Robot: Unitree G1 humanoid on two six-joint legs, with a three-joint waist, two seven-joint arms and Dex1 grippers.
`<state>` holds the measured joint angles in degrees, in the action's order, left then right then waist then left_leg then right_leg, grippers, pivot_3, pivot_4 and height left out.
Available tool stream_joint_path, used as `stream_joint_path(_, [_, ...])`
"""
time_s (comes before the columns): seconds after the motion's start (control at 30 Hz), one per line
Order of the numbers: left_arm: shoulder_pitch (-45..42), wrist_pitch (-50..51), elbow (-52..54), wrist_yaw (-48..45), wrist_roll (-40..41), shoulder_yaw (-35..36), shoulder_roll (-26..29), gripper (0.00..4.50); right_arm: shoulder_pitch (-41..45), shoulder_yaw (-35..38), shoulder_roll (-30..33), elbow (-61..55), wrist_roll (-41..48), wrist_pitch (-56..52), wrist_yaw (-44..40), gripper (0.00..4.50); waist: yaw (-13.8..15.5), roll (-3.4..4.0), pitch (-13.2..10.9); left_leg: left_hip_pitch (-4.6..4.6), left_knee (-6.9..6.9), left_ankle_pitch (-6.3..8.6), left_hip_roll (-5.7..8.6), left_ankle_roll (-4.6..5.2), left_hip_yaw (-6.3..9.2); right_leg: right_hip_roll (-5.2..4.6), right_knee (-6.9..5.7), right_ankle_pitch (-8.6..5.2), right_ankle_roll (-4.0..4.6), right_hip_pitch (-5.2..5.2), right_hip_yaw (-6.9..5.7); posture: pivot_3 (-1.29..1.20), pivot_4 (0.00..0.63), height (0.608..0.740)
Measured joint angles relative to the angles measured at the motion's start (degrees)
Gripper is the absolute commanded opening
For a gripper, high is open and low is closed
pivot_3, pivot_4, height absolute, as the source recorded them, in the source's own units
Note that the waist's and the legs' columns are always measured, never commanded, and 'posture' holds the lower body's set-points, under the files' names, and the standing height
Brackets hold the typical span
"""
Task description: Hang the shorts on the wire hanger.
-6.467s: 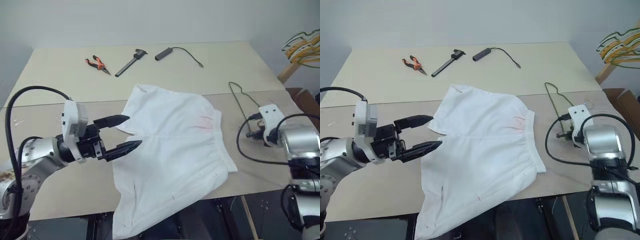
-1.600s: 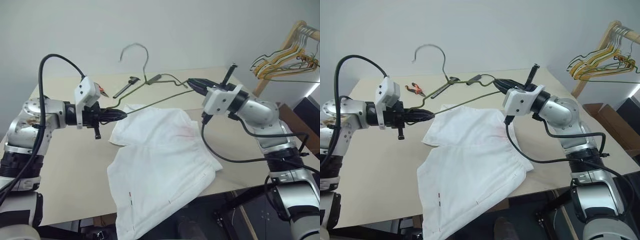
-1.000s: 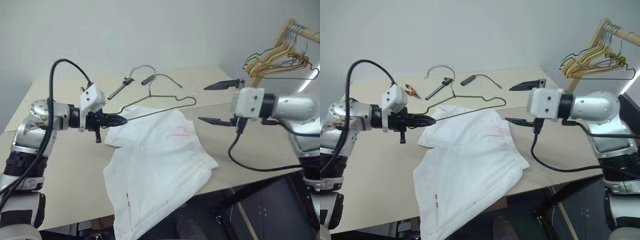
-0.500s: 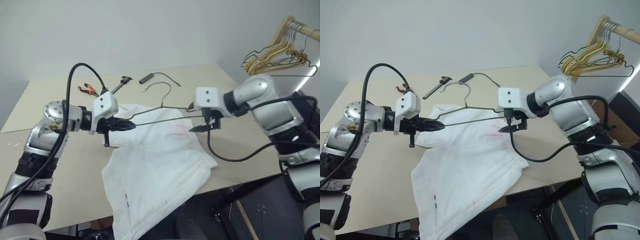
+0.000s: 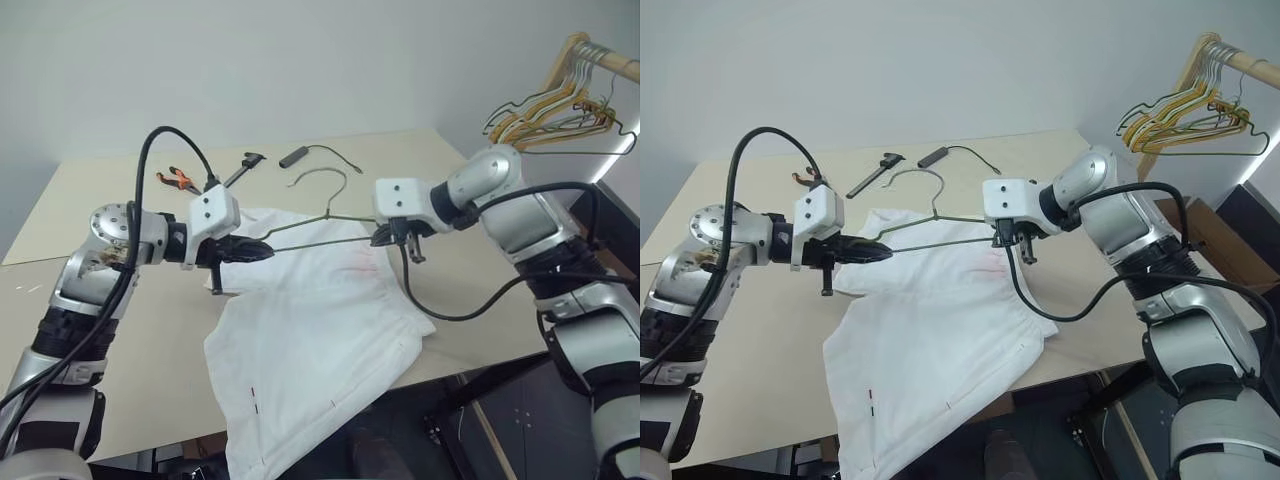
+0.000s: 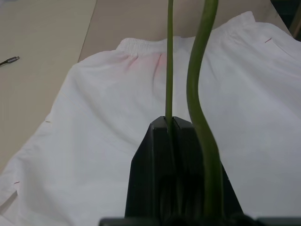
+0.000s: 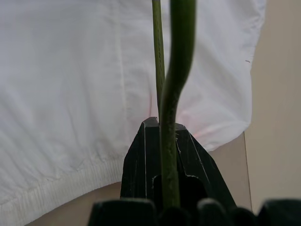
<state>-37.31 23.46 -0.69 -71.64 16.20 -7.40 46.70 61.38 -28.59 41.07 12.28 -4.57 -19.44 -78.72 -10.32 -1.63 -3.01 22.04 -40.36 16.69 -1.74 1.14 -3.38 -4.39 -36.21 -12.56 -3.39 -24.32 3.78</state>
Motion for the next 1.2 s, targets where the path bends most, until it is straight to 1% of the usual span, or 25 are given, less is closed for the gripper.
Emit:
stream_joint_path(0.03, [0.00,-0.56,-0.12,-0.27,-0.22,-0.04,-0.11,0.00,-0.38,0.02,0.13,-0.44,-0.05,-0.11,-0.12,0.03,-0.01,0.00,0.00,0.00,0.00,0.00,0.00,0.00,0.00,0.00,0.00,0.00,0.00,0.00,0.00,-0.12,0.000,0.740])
stream_joint_path(0.13, [-0.01,-2.92,-0.94,-1.28,-0.23,-0.04,-1.07,0.77,-2.37,0.59,0.93,-2.21,0.64,-1.69,-1.12,0.00,0.13,0.01,0.01,-0.01,-0.03,0.00,0.00,0.00,0.01,0.00,0.01,0.00,0.00,0.02,-0.02,-0.12,0.000,0.740])
stream_joint_path(0.23, [-0.11,-4.15,-2.76,-2.12,2.15,1.53,-2.81,1.75,-6.98,3.63,3.11,-6.57,3.60,-6.39,-2.02,0.00,0.32,0.01,0.01,0.04,-0.05,0.00,0.00,0.01,0.05,-0.01,0.01,0.00,0.00,0.03,-0.06,-0.12,0.000,0.740])
stream_joint_path(0.3, [-0.29,-4.86,-4.43,-1.76,2.43,3.14,-2.88,2.38,-10.48,5.87,5.19,-9.17,5.54,-10.12,-2.22,0.00,0.37,0.00,0.01,0.03,-0.05,0.01,0.00,0.01,0.05,-0.02,0.02,0.00,0.00,0.04,-0.07,-0.12,0.000,0.740])
stream_joint_path(0.43, [0.21,-6.19,-8.22,1.35,3.57,9.27,-2.76,3.73,-22.10,12.71,11.08,-14.71,9.77,-21.28,-0.21,0.00,0.76,-0.03,0.04,0.00,-0.06,0.01,0.00,0.02,0.05,-0.02,0.08,0.00,0.00,0.06,-0.09,-0.12,0.000,0.740])
stream_joint_path(0.5, [1.68,-6.10,-8.31,2.21,4.50,12.19,-2.29,4.38,-27.09,15.70,12.42,-15.61,11.29,-27.01,2.13,0.00,0.79,0.02,0.08,-0.05,-0.06,0.01,0.00,0.02,0.01,-0.02,0.10,0.00,0.00,0.08,-0.03,-0.12,0.000,0.740])
stream_joint_path(0.53, [2.58,-5.85,-8.08,2.51,5.07,13.21,-2.18,4.47,-29.09,17.42,12.69,-15.60,12.18,-30.01,3.56,0.00,0.75,0.04,0.10,-0.08,-0.06,0.01,0.00,0.02,-0.01,-0.02,0.15,0.00,0.00,0.08,0.00,-0.12,0.000,0.740])
stream_joint_path(0.63, [5.72,-4.74,-4.80,3.91,7.52,15.49,-2.58,4.47,-33.37,23.34,12.84,-15.07,14.82,-39.54,8.44,0.00,0.89,0.06,0.11,-0.11,-0.06,0.01,0.00,0.02,-0.02,-0.02,0.14,0.00,0.00,0.08,0.02,-0.12,0.000,0.740])
stream_joint_path(0.77, [12.19,-1.02,5.02,3.81,12.35,16.19,-2.69,4.47,-39.86,33.48,13.29,-15.05,19.80,-52.96,12.35,0.00,1.68,0.14,0.34,-0.12,-0.04,0.03,-0.01,0.04,-0.02,-0.01,0.20,-0.01,0.00,0.12,0.03,-0.12,0.000,0.740])
stream_joint_path(0.83, [14.44,-0.19,7.93,4.00,13.41,16.12,-2.94,4.47,-43.09,35.99,13.44,-15.19,21.94,-57.40,13.66,0.00,1.82,0.13,0.37,-0.13,-0.06,0.03,0.00,0.04,-0.03,0.00,0.20,-0.01,0.00,0.15,0.03,-0.13,0.000,0.740])
stream_joint_path(0.97, [15.27,1.10,10.57,4.89,14.02,15.73,-3.11,4.47,-47.10,36.46,13.44,-15.36,26.16,-60.95,15.17,0.00,1.84,0.20,0.43,-0.46,-0.06,0.02,0.02,0.04,-0.09,0.02,0.18,-0.02,-0.02,0.42,0.10,-0.13,0.000,0.740])
stream_joint_path(1.1, [15.13,2.22,11.22,5.31,15.16,15.17,-3.14,4.47,-48.05,35.02,14.32,-14.62,28.65,-60.42,15.03,0.00,1.42,0.25,0.46,-0.89,0.00,0.03,0.00,0.05,-0.11,0.08,0.27,-0.05,-0.04,0.86,0.14,-0.12,0.000,0.740])
stream_joint_path(1.2, [15.14,2.90,11.28,5.33,15.47,15.15,-3.12,4.47,-48.23,32.34,16.04,-12.76,29.78,-58.31,13.90,0.00,1.35,0.25,0.46,-0.96,0.00,0.04,0.00,0.06,-0.11,0.07,0.33,-0.06,-0.06,0.98,0.14,-0.11,0.000,0.740])
